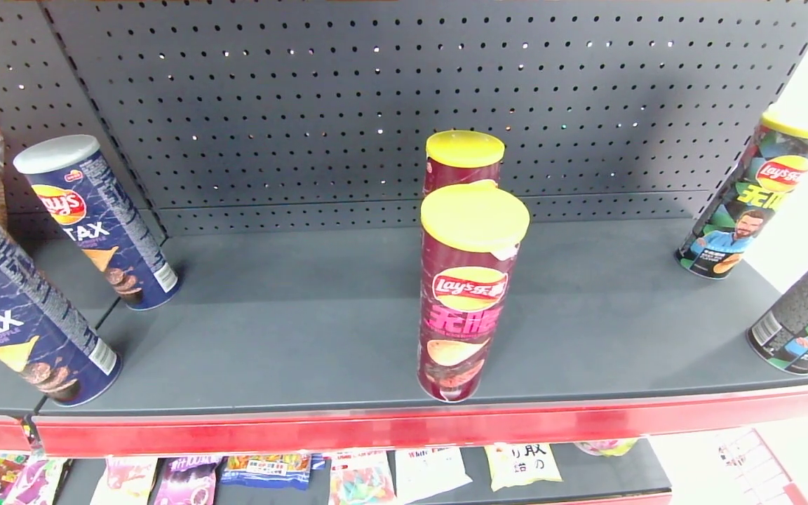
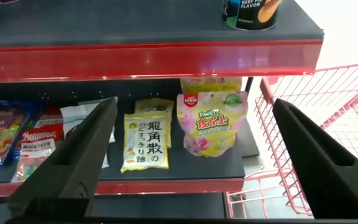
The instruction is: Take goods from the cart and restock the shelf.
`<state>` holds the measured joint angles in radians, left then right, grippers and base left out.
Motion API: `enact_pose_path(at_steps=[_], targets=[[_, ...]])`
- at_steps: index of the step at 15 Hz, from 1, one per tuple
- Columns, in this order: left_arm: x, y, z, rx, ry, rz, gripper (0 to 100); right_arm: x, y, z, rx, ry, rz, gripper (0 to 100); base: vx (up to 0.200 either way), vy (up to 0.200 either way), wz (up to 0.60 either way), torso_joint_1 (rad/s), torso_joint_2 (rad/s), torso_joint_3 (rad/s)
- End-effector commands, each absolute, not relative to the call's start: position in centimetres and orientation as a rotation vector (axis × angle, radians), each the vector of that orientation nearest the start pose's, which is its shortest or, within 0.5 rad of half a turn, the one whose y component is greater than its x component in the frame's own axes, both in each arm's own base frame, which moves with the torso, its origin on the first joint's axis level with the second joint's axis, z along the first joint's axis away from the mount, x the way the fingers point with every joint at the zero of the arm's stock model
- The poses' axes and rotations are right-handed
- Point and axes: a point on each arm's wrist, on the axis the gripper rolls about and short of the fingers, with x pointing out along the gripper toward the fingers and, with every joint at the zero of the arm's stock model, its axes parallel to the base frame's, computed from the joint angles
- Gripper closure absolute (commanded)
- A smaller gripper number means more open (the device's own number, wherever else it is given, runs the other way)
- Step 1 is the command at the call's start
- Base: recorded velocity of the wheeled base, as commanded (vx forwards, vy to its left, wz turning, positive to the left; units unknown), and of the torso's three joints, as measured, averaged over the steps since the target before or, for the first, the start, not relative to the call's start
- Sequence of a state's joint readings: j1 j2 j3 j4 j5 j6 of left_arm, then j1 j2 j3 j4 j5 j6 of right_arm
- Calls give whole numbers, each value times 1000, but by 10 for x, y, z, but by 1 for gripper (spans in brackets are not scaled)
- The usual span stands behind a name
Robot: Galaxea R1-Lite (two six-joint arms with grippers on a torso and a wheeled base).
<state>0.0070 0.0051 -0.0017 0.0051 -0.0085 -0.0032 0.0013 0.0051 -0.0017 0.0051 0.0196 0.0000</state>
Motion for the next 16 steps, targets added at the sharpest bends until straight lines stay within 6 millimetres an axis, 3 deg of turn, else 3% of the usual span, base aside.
enact_pose_path(at_steps=[1, 8, 16], targets=[[-23, 0, 75, -5, 3, 0, 0, -23, 0, 75, -1, 6, 21, 0, 0, 0, 0, 0, 0, 0], [-23, 0, 75, -3, 3, 0, 0, -23, 0, 75, -1, 6, 21, 0, 0, 0, 0, 0, 0, 0], [-23, 0, 75, -3, 3, -2, 0, -23, 0, 75, -1, 8, 20, 0, -200, 0, 0, 4, 3, 3]])
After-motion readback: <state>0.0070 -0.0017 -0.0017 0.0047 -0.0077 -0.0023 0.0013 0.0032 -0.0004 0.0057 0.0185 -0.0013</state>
